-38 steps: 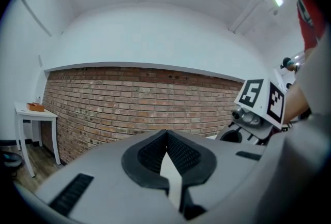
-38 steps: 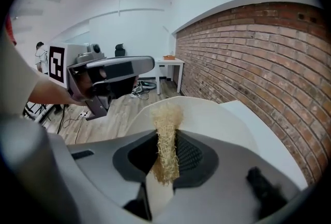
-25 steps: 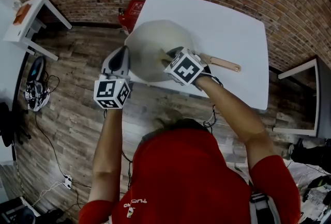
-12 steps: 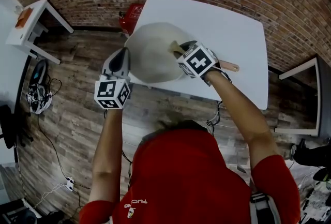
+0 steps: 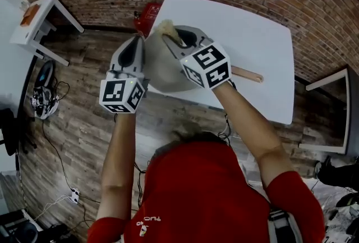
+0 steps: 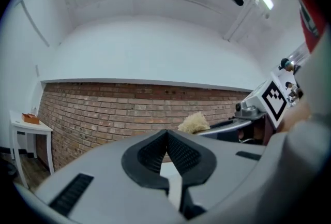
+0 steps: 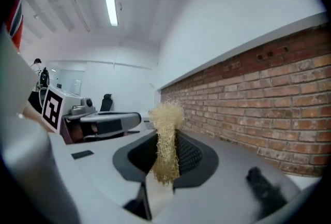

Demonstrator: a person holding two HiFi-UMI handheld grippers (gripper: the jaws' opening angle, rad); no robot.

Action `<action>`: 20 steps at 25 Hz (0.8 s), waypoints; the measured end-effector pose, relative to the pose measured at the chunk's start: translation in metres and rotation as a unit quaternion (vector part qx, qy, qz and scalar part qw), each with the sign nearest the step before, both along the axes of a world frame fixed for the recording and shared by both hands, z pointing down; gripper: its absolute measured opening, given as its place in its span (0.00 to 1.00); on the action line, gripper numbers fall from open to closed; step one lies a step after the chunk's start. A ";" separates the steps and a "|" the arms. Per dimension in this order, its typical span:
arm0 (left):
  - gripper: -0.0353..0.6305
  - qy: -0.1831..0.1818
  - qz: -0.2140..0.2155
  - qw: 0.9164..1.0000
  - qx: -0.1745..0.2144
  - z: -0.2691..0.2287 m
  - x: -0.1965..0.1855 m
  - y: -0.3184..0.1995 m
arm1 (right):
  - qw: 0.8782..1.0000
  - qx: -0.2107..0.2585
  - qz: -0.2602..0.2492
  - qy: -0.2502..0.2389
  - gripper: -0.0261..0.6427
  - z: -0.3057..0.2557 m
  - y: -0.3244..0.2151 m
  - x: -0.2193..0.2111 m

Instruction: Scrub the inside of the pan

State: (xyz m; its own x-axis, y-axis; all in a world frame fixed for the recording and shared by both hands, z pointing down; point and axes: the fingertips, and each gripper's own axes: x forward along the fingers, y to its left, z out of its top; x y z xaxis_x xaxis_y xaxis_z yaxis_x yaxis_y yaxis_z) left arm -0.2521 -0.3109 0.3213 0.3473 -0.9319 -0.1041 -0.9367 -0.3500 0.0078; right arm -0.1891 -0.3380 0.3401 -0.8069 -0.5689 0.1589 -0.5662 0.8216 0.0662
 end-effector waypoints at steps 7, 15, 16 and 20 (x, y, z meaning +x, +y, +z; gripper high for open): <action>0.07 0.005 -0.004 0.999 0.034 -0.035 0.003 -0.005 | 0.995 0.053 -0.006 -0.085 0.17 -0.047 0.001 -0.010; 0.07 0.006 -0.013 0.999 0.033 -0.031 0.005 -0.007 | 0.994 0.053 -0.008 -0.093 0.17 -0.039 -0.001 -0.013; 0.07 0.006 -0.014 0.999 0.032 -0.030 0.006 -0.008 | 0.994 0.053 -0.009 -0.093 0.17 -0.038 -0.001 -0.013; 0.07 0.003 -0.022 0.999 0.027 -0.025 0.003 -0.013 | 0.995 0.049 -0.013 -0.092 0.17 -0.034 -0.006 -0.016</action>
